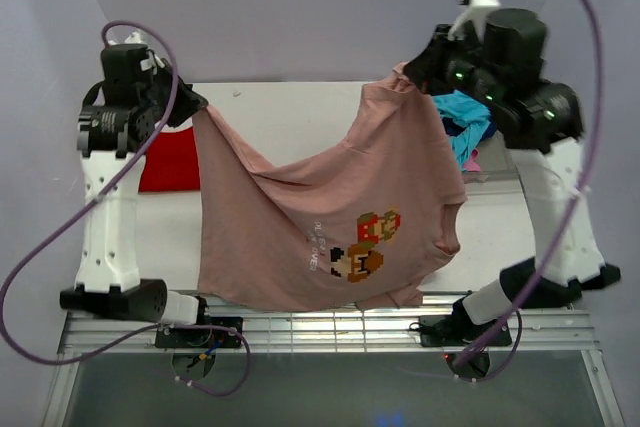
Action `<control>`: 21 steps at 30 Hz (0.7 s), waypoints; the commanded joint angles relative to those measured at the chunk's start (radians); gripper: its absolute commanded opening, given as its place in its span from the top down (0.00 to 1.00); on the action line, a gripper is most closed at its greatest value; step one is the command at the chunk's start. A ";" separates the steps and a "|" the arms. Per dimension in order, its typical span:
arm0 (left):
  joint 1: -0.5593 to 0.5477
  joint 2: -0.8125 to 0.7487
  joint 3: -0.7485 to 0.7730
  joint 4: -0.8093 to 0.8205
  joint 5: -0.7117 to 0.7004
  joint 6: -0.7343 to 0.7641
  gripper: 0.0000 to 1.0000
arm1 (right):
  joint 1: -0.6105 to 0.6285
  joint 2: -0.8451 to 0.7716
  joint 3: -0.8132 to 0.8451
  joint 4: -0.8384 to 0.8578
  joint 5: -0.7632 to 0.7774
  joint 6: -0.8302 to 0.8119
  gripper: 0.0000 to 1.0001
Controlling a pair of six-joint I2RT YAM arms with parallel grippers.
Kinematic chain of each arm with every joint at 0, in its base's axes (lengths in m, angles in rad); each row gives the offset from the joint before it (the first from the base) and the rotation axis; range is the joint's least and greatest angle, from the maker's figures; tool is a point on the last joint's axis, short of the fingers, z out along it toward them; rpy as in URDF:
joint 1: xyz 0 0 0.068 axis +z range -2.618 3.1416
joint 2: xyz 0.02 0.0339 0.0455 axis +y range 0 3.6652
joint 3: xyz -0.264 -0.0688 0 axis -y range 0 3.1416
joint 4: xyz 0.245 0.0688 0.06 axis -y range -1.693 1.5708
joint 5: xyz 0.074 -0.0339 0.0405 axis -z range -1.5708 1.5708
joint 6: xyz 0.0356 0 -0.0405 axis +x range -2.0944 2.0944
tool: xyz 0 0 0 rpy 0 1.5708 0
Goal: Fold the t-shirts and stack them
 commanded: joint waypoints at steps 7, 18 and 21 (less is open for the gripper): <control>0.012 0.464 0.610 0.038 0.013 0.000 1.00 | -0.036 0.335 0.187 0.106 0.114 0.000 0.92; 0.030 0.365 0.480 0.589 -0.015 0.049 1.00 | -0.128 0.249 0.149 0.632 0.125 -0.116 0.92; 0.035 0.350 0.483 0.600 -0.035 0.087 1.00 | -0.131 0.220 0.119 0.692 0.106 -0.151 0.92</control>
